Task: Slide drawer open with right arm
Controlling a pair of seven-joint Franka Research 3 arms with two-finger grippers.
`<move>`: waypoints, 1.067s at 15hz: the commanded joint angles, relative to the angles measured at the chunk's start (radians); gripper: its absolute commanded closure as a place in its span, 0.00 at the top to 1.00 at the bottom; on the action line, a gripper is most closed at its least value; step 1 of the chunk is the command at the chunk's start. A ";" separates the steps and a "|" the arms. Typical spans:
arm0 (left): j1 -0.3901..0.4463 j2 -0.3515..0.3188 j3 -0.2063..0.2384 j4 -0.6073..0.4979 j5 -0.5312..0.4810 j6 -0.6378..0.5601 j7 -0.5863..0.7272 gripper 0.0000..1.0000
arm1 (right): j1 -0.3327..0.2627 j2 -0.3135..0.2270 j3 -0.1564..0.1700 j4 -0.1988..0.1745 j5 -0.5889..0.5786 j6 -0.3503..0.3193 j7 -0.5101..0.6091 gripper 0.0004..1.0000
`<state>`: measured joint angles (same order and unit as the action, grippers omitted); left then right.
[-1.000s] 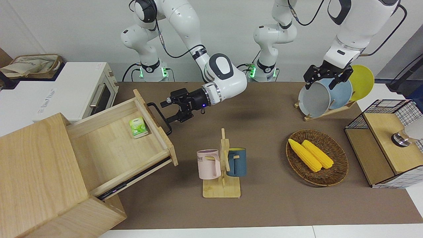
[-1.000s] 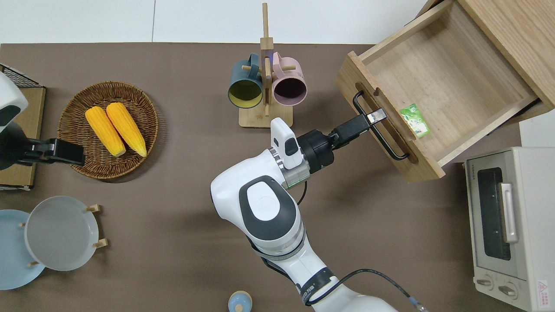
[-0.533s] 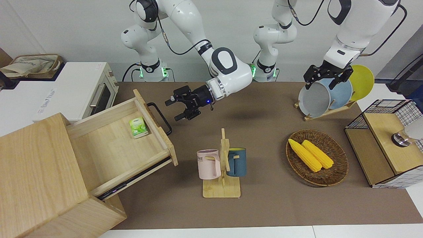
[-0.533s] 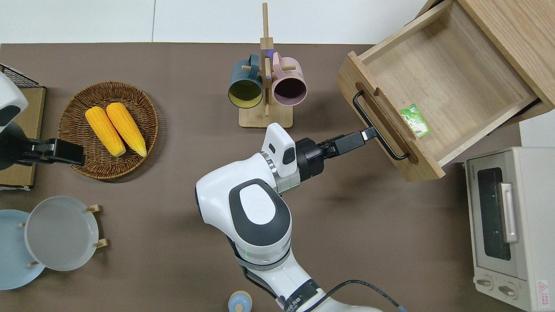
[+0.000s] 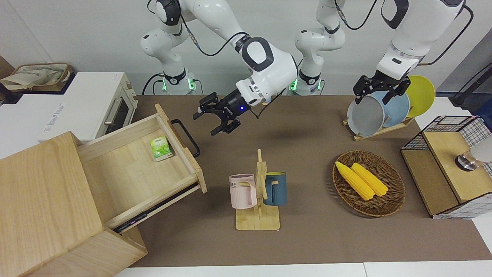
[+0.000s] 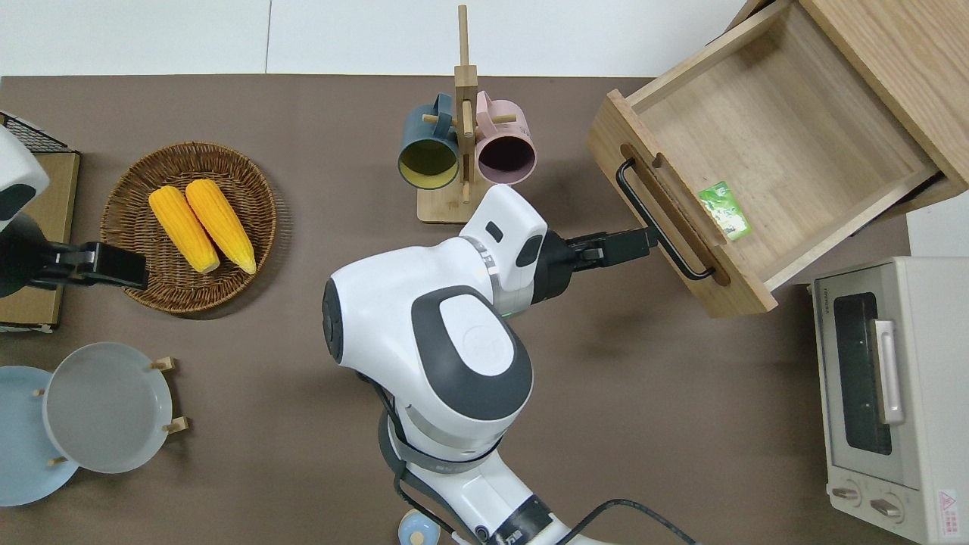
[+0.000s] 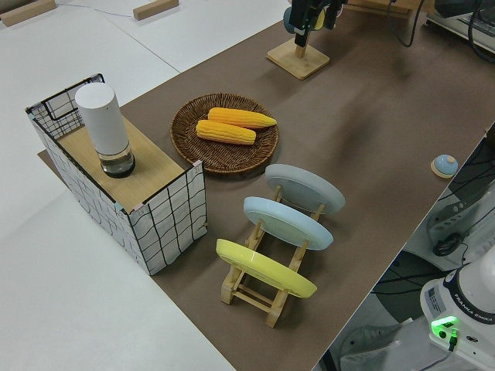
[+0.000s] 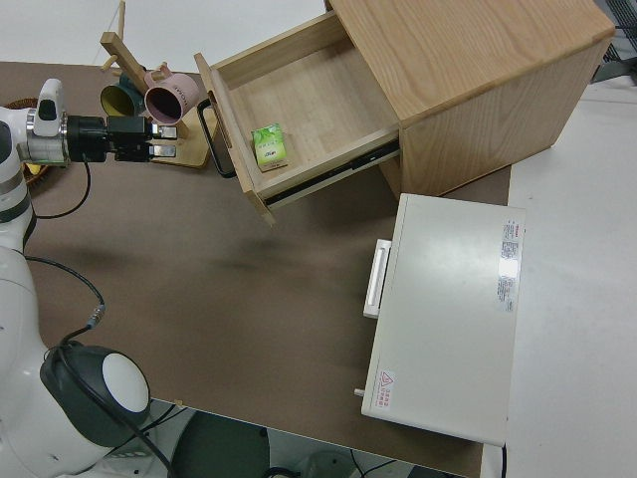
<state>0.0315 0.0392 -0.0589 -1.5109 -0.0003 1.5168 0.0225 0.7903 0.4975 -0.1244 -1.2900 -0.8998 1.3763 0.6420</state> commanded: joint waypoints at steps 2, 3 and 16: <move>0.005 0.011 -0.007 0.026 0.017 -0.020 0.010 0.99 | -0.080 -0.080 0.012 0.029 0.151 0.029 -0.057 0.98; 0.005 0.011 -0.007 0.024 0.017 -0.020 0.010 0.99 | -0.095 -0.097 0.012 0.028 0.189 0.036 -0.065 0.98; 0.005 0.011 -0.007 0.024 0.017 -0.020 0.010 0.99 | -0.330 -0.292 0.011 0.027 0.625 0.043 -0.182 0.98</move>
<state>0.0315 0.0392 -0.0589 -1.5109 -0.0003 1.5168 0.0225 0.5339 0.2450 -0.1268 -1.2469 -0.3754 1.3967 0.5110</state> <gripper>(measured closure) 0.004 0.018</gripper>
